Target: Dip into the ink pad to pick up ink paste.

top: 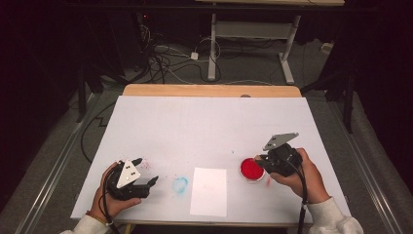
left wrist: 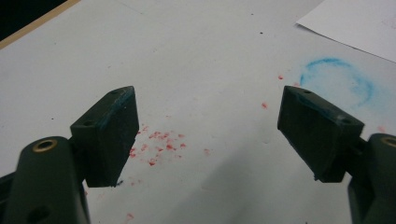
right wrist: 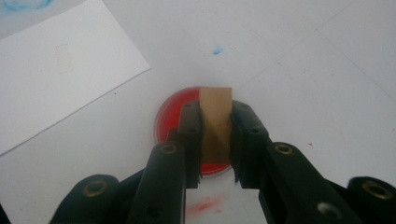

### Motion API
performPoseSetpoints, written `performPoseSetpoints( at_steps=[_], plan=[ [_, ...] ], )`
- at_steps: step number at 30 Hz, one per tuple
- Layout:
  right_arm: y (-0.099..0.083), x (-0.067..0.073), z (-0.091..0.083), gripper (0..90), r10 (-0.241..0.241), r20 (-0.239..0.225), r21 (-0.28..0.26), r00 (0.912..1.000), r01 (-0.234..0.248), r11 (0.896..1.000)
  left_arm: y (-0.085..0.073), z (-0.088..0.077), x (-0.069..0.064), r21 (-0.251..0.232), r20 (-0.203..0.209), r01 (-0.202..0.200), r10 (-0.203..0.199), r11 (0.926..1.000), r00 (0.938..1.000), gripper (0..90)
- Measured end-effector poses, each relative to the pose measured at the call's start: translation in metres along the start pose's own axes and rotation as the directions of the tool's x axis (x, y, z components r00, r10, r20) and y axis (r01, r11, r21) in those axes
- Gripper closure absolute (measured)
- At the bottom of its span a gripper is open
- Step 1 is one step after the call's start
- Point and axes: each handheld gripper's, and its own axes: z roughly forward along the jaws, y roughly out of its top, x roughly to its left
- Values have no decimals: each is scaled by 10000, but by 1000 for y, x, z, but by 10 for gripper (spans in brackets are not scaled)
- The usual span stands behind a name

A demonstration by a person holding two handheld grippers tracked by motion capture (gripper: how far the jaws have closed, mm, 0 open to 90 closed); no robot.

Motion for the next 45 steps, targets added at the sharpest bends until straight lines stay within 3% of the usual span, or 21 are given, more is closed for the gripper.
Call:
performPoseSetpoints(
  at_steps=[8,15,22,25,28,30,34,42,45],
  plan=[
    [3,2,6,759,-155,-57,177,9999,156,9997,0,2,0,58,63,-54,54,10000,10000,201],
    [2,4,26,759,-183,-155,897,9997,196,9958,0,2,0,66,66,-60,60,10000,10000,201],
    [0,2,51,759,-87,-353,1831,9993,150,9830,0,3,0,127,105,-79,78,9999,9999,201],
    [1,1,52,760,-18,-452,1931,9990,105,9811,-1,3,0,142,116,-83,82,9999,9999,201],
    [4,5,54,761,-357,-239,2145,9991,400,9759,0,3,-1,207,151,17,-20,9998,9999,201],
    [6,5,55,761,-381,-259,2268,9989,429,9730,0,3,-1,161,104,-135,133,9998,9999,201],
    [5,4,55,762,-190,-286,2251,9994,249,9740,1,3,-2,151,136,-140,138,9998,9998,201],
    [4,6,55,761,-281,-161,2181,9995,309,9754,2,4,-3,241,277,-84,78,9997,9996,202],
    [2,3,54,761,-128,-329,2036,9994,193,9789,2,4,-2,150,229,-139,135,9998,9996,203]
  ],
)
